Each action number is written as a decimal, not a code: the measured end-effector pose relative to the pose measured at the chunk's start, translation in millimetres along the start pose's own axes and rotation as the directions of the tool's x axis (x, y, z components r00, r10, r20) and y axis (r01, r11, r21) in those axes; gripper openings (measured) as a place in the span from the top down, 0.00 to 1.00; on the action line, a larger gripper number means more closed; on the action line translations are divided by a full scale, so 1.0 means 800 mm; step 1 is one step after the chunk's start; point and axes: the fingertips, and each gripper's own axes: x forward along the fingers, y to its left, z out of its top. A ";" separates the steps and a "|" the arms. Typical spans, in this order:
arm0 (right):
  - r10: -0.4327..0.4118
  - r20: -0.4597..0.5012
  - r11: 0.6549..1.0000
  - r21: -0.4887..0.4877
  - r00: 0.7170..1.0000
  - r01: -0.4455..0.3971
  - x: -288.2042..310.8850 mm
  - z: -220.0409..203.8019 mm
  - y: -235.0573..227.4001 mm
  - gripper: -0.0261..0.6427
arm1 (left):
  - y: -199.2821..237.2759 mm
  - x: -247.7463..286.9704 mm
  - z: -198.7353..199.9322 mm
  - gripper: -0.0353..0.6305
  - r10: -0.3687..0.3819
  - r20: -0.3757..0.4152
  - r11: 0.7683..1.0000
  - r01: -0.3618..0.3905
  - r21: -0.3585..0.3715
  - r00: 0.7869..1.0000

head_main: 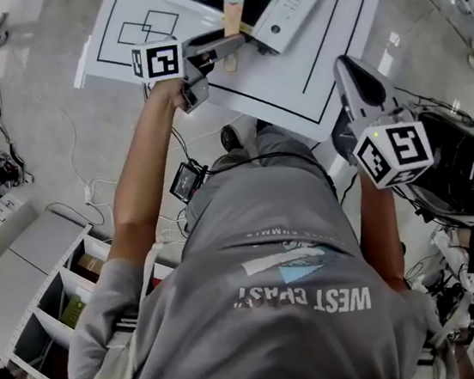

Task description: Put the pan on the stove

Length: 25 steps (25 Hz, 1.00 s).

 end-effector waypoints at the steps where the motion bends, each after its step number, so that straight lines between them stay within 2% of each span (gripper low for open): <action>1: 0.002 0.002 1.000 -0.005 1.000 -0.002 -0.001 0.002 0.004 0.93 | -0.002 -0.003 0.002 0.55 -0.001 0.004 1.000 0.000 0.008 1.000; 11: 0.006 0.027 0.999 -0.046 1.000 -0.005 -0.009 0.010 0.020 0.93 | 0.009 -0.004 0.009 0.55 0.006 0.051 1.000 -0.006 0.002 0.999; 15: -0.005 0.048 0.998 -0.060 0.999 0.008 -0.020 0.017 0.026 0.93 | -0.002 -0.030 0.016 0.55 0.036 0.092 0.998 -0.040 0.042 0.995; 21: -0.004 0.073 0.995 -0.102 0.997 0.012 -0.036 0.033 0.050 0.95 | -0.063 -0.095 0.042 0.58 0.042 0.207 0.978 -0.082 0.190 0.977; 23: -0.004 0.076 0.991 -0.131 0.997 0.014 -0.041 0.038 0.059 0.95 | -0.090 -0.118 0.050 0.63 0.038 0.242 0.958 -0.104 0.266 0.970; 25: -0.006 0.075 0.986 -0.166 0.997 0.018 -0.046 0.042 0.067 0.95 | -0.123 -0.142 0.058 0.71 0.028 0.280 0.920 -0.134 0.368 0.960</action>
